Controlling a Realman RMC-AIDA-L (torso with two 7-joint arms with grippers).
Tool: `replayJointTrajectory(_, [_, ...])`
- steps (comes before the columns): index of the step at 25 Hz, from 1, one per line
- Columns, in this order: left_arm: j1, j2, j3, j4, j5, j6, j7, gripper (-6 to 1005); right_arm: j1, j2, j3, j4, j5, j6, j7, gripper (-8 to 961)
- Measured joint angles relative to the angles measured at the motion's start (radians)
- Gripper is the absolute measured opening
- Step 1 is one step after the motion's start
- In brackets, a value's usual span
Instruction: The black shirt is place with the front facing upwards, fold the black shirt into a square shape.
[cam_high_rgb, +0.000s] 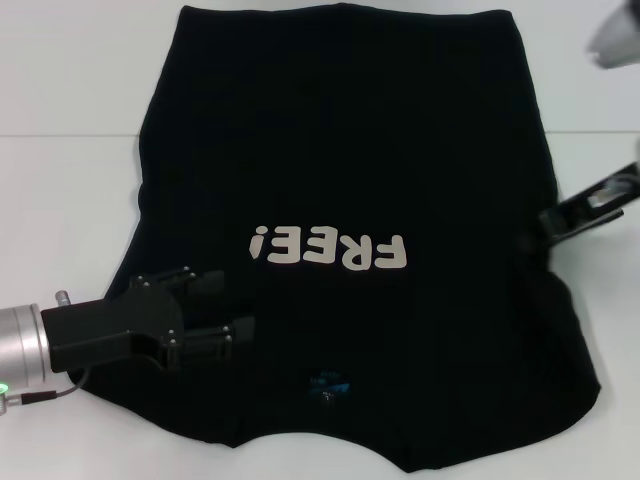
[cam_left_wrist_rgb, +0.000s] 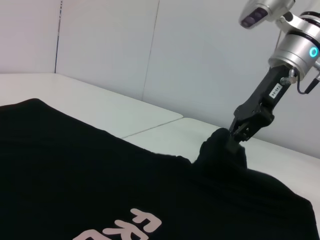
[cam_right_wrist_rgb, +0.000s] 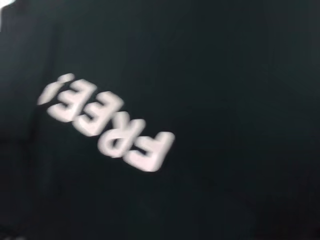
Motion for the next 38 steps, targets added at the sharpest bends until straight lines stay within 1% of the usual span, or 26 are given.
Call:
replayJointTrajectory(4, [-0.001, 0.0, 0.0, 0.0, 0.0, 0.0, 0.0, 806, 0.03, 0.036, -0.07, 0.006, -0.002, 0.008, -0.024, 12])
replayJointTrajectory(6, [-0.001, 0.0, 0.0, 0.0, 0.0, 0.0, 0.0, 806, 0.032, 0.049, -0.107, 0.002, -0.004, 0.023, -0.025, 13])
replayJointTrajectory(9, [0.0, 0.0, -0.001, -0.006, 0.0, 0.0, 0.0, 806, 0.033, 0.058, -0.146, 0.006, -0.004, 0.046, -0.025, 13])
replayJointTrajectory(12, [0.0, 0.001, -0.002, -0.013, 0.0, 0.0, 0.001, 805, 0.028, 0.065, -0.16, 0.005, -0.001, 0.061, -0.033, 13])
replayJointTrajectory(15, [-0.001, 0.001, -0.002, -0.013, 0.0, -0.001, 0.001, 805, 0.025, 0.071, -0.159, 0.002, 0.014, 0.072, -0.053, 15])
replayJointTrajectory(18, [-0.001, 0.0, -0.002, -0.014, 0.0, -0.001, 0.001, 805, 0.024, 0.071, -0.157, 0.006, 0.052, 0.075, -0.071, 23])
replayJointTrajectory(21, [-0.001, 0.0, -0.006, -0.014, -0.001, -0.001, 0.0, 806, 0.015, 0.065, -0.151, 0.011, 0.141, 0.053, -0.107, 31])
replayJointTrajectory(24, [0.001, 0.0, -0.012, -0.021, -0.007, -0.002, 0.0, 807, -0.019, 0.054, -0.148, 0.011, 0.234, 0.046, -0.151, 39])
replayJointTrajectory(28, [0.001, 0.004, -0.04, -0.036, -0.011, -0.002, -0.04, 807, -0.097, 0.046, -0.113, 0.013, 0.342, 0.053, -0.227, 211])
replayJointTrajectory(30, [0.0, 0.007, -0.051, -0.038, -0.011, -0.002, -0.089, 806, -0.144, 0.046, -0.075, 0.016, 0.4, 0.051, -0.297, 297])
replayJointTrajectory(32, [-0.002, 0.016, -0.059, -0.035, -0.011, -0.002, -0.173, 806, -0.185, 0.048, -0.051, 0.023, 0.459, 0.038, -0.369, 381])
replayJointTrajectory(34, [-0.007, 0.03, -0.061, -0.03, -0.009, 0.0, -0.28, 806, -0.235, 0.052, -0.039, 0.034, 0.528, 0.026, -0.483, 465])
replayJointTrajectory(35, [-0.012, 0.043, -0.059, -0.03, -0.002, 0.002, -0.342, 806, -0.254, 0.054, -0.037, 0.038, 0.552, 0.02, -0.539, 507])
replayJointTrajectory(36, [-0.017, 0.055, -0.058, -0.029, 0.006, 0.006, -0.404, 806, -0.28, 0.059, -0.035, 0.041, 0.578, 0.018, -0.605, 529])
replayJointTrajectory(37, [-0.026, 0.073, -0.055, -0.03, 0.022, 0.011, -0.482, 806, -0.309, 0.066, -0.034, 0.044, 0.603, 0.016, -0.679, 552])
replayJointTrajectory(38, [-0.032, 0.086, -0.054, -0.029, 0.04, 0.016, -0.549, 807, -0.33, 0.073, -0.034, 0.044, 0.623, 0.018, -0.734, 574])
